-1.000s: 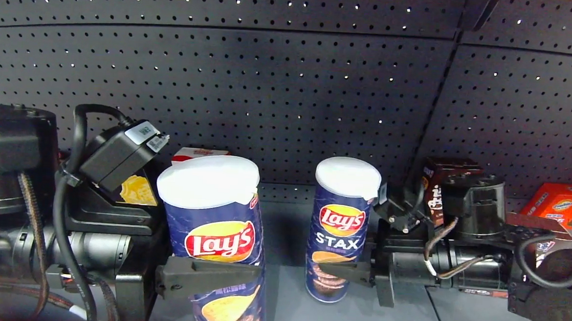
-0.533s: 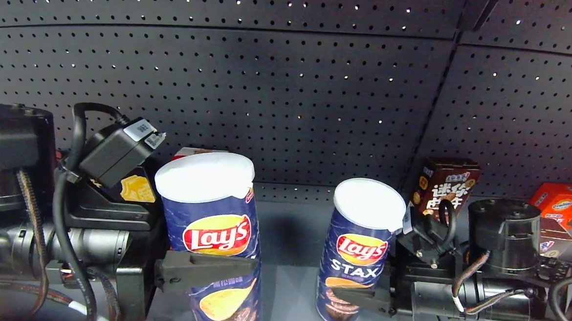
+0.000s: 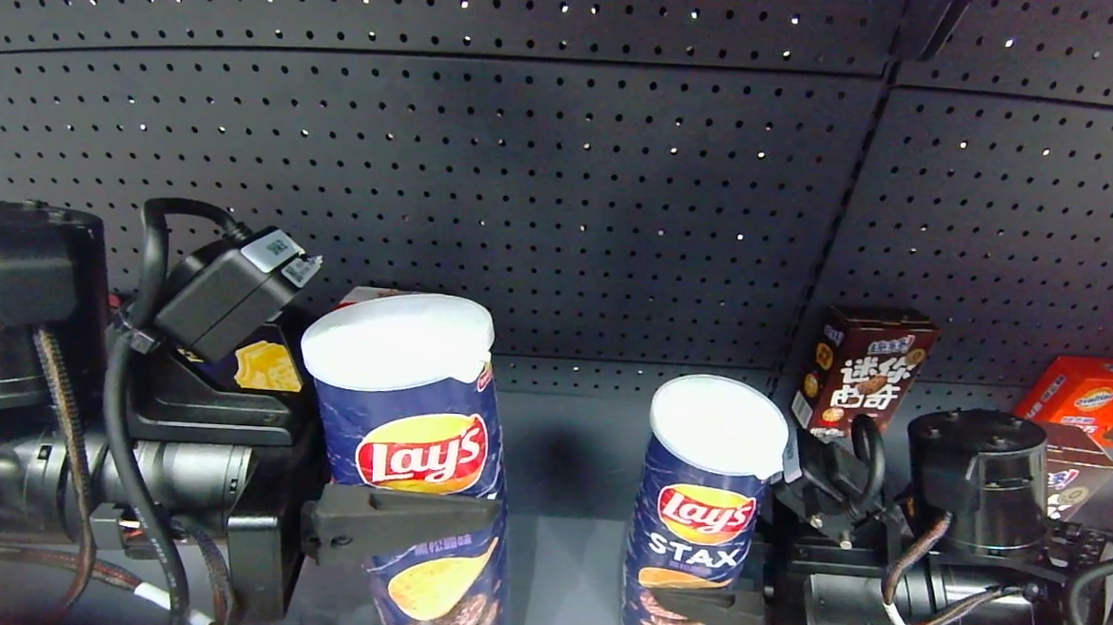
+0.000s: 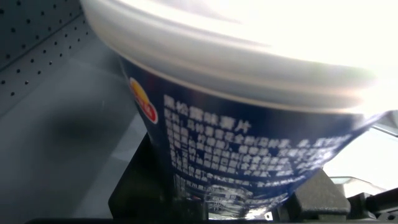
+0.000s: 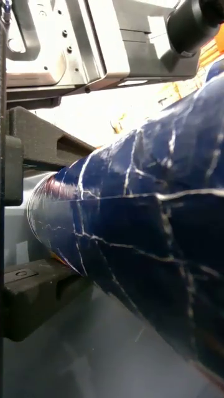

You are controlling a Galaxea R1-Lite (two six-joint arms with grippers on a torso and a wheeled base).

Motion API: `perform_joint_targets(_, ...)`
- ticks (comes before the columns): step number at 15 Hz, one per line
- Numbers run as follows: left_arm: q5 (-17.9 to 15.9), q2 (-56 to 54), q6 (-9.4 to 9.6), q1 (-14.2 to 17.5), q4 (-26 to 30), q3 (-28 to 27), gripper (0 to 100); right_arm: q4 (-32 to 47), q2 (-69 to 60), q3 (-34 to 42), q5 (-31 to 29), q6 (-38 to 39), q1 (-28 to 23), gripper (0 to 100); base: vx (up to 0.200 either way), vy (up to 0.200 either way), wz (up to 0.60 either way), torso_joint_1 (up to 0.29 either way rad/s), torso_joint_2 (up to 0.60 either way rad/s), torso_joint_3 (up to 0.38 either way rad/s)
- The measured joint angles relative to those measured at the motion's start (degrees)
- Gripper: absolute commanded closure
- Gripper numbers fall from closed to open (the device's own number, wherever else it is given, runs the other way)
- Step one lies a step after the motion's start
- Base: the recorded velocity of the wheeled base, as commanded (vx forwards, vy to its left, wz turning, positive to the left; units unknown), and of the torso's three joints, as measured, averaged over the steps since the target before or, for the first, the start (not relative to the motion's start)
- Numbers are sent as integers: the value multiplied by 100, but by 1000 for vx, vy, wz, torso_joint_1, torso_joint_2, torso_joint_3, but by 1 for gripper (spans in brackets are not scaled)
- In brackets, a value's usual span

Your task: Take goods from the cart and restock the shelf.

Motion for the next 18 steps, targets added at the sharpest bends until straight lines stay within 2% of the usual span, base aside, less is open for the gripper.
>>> perform_joint_targets(3,0,6,0,-4,2,0,100,-61,94,-51,2,0,13,100,0,0,0,0,0,0)
perform_joint_targets(4,0,11,0,-4,2,-2,100,-66,123,-54,2,2,18,0,0,0,0,0,0,0)
perform_joint_targets(8,-6,20,0,-6,0,-6,100,-72,83,9,-29,15,7,0,0,0,0,0,0,0)
perform_joint_targets(13,-13,22,0,-11,-4,-4,100,-44,-510,464,-148,24,-48,0,0,0,0,0,0,0)
perform_joint_targets(18,49,41,9,-20,-12,-45,100,57,-1392,926,-998,35,-73,0,0,0,0,0,0,0)
